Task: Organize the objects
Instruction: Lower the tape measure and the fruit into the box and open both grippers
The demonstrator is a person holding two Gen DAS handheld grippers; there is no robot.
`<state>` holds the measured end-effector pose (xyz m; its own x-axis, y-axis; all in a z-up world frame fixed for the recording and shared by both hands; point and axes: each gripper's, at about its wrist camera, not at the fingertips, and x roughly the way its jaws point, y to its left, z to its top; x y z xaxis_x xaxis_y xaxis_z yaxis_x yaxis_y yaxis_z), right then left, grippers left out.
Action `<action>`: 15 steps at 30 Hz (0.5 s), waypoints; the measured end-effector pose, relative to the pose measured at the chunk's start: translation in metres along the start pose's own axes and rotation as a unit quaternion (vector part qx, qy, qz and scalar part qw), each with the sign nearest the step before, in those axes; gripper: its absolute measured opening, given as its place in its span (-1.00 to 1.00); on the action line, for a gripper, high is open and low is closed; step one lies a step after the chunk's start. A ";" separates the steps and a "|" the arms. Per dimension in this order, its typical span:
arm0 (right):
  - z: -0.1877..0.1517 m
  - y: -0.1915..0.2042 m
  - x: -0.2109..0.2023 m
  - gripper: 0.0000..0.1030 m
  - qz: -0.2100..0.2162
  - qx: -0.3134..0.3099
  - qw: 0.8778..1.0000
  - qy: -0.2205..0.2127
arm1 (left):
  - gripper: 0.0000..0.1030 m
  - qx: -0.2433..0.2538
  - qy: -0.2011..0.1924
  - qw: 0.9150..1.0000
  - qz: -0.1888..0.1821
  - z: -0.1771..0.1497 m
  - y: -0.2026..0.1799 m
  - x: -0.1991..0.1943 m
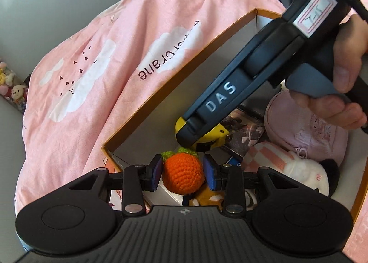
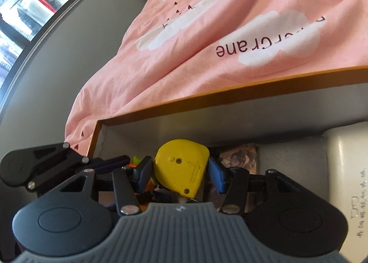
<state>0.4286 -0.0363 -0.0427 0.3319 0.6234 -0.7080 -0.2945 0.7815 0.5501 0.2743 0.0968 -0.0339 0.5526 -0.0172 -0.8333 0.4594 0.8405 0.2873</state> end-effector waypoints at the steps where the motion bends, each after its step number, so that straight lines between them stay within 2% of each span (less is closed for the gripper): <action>1: 0.001 0.000 0.003 0.08 0.000 0.004 1.000 0.002 | -0.16 0.002 0.003 1.000 0.000 0.000 0.000 0.000; 10: 0.003 -0.005 0.006 0.10 0.014 0.022 1.000 -0.001 | -0.16 0.013 0.017 1.000 0.011 -0.001 -0.009 -0.002; 13: 0.003 -0.004 -0.001 0.10 0.011 0.014 1.000 -0.009 | -0.16 0.001 0.008 1.000 0.003 -0.002 -0.006 -0.006; 15: 0.002 -0.005 -0.009 0.10 0.004 0.008 1.000 -0.018 | -0.16 -0.021 -0.003 1.000 -0.017 -0.001 -0.004 -0.011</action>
<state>0.4288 -0.0456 -0.0383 0.3625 0.6294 -0.6874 -0.2825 0.7771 0.5625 0.2652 0.0940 -0.0266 0.5424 -0.0490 -0.8387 0.4486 0.8610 0.2398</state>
